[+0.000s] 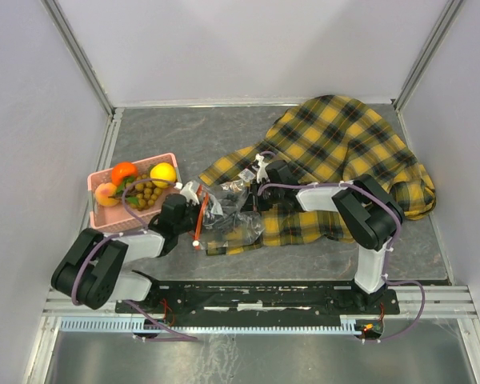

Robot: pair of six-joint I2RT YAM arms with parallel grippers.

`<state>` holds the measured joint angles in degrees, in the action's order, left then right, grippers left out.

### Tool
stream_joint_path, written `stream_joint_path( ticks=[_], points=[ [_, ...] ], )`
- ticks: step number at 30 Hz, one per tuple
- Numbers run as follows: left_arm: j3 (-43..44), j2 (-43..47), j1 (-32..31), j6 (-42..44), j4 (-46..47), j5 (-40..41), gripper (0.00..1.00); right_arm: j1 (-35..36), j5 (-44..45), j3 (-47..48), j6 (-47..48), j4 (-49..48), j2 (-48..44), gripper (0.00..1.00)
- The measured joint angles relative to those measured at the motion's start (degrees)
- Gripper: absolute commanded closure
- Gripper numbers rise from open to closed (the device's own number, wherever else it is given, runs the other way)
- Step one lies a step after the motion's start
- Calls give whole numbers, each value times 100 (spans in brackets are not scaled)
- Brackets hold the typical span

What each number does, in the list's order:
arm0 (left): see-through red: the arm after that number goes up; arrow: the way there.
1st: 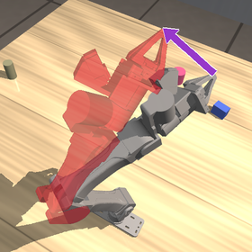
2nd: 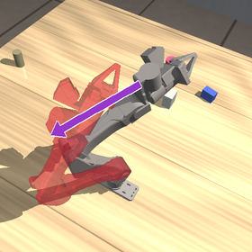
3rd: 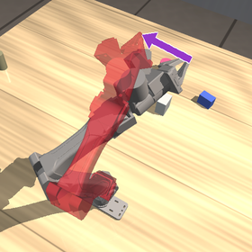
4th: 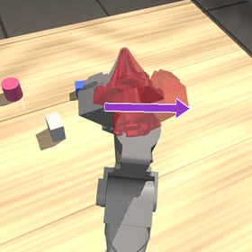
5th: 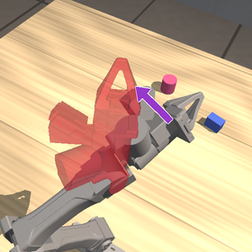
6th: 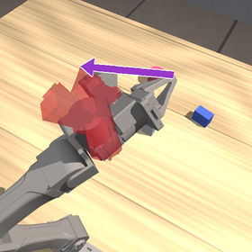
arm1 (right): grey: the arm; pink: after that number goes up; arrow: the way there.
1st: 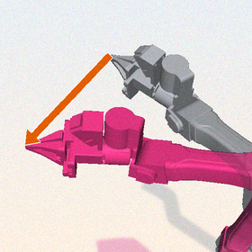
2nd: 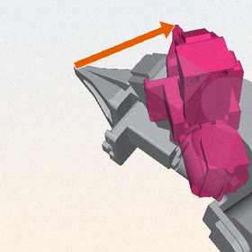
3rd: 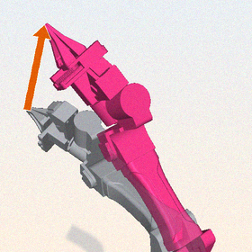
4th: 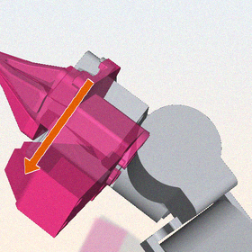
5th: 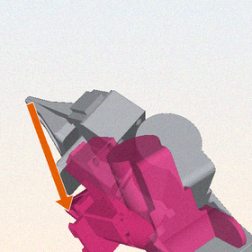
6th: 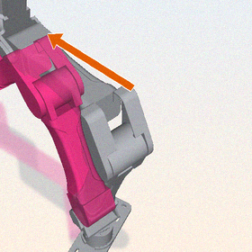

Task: Open the zip-top bag and remove the fake food
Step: Pick up the fake fruit from the zipper food storage bag.

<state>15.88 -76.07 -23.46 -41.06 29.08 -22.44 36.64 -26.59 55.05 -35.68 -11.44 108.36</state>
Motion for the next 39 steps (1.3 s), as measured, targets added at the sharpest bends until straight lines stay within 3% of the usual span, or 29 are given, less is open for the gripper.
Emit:
stream_joint_path(
  ticks=[8,17,21,31,39],
  points=[
    [341,-538,-374,-74,173,190,21,96,-33,87,-118,-92,157,97],
    [706,-844,-645,-127,94,590,19,114,-302,55,-699,-815,439,98],
    [839,-876,-721,-120,-98,802,25,116,-498,-28,-1067,-1263,603,98],
    [850,-839,-743,-103,-398,1038,52,116,-588,-103,-1401,-1620,739,98],
    [772,-396,-743,20,-955,1165,59,68,-544,-140,-1290,-1429,667,98]
  ],
)
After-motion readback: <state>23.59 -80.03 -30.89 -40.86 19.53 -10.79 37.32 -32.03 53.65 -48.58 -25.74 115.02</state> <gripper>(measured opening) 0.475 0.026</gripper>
